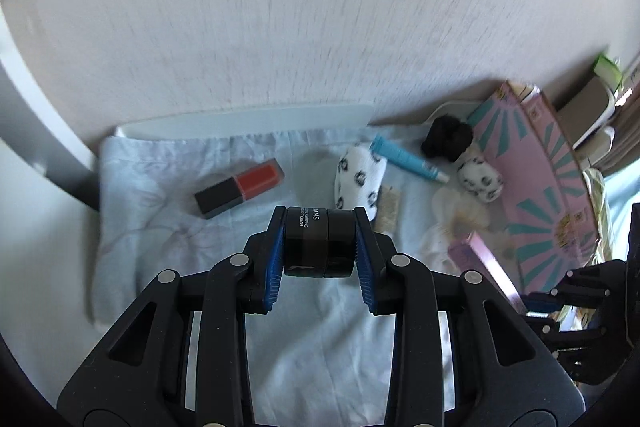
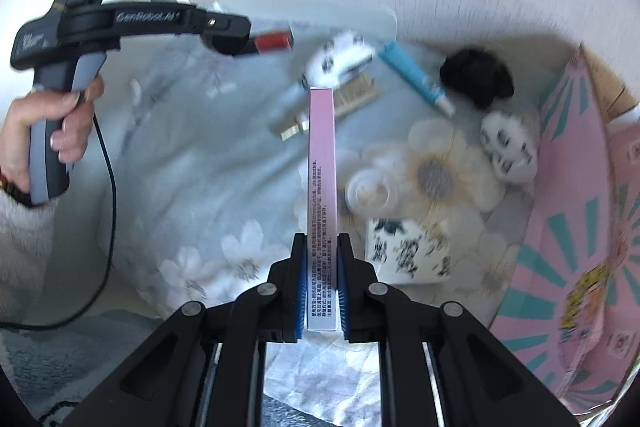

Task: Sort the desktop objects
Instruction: 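Carry the black jar and pink tube box over the cardboard box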

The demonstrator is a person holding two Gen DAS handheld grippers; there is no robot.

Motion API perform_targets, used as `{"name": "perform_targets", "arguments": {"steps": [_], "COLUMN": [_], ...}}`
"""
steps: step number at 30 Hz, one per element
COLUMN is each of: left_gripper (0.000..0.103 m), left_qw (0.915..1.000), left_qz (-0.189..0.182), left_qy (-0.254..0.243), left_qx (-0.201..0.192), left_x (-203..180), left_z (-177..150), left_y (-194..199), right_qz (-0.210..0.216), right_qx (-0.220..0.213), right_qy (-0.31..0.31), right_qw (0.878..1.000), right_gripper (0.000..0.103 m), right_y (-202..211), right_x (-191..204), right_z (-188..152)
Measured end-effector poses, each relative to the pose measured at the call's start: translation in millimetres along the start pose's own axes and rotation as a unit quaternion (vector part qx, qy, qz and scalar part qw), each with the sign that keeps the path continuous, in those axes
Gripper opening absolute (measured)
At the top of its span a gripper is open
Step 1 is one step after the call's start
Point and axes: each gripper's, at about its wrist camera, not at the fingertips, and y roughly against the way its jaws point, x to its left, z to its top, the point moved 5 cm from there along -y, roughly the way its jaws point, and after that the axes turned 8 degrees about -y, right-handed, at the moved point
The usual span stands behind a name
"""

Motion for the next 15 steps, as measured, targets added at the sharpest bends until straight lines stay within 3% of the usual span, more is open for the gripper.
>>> {"name": "perform_targets", "arguments": {"steps": [8,15], "left_gripper": [0.029,0.029], "left_qw": [1.0000,0.9989], "left_qz": [0.002,-0.031], "left_qy": [0.005,-0.032], "left_qx": [-0.008,-0.017], "left_x": [-33.1,-107.0], "left_z": [29.8,65.6], "left_y": [42.8,41.0], "right_qz": [0.003,-0.024], "right_qx": [-0.049,-0.084], "right_qy": [-0.004,-0.048], "right_qw": [0.999,0.995], "right_gripper": [0.012,0.012], "right_y": [45.2,99.1], "right_x": [-10.5,-63.3], "right_z": [45.8,51.8]}}
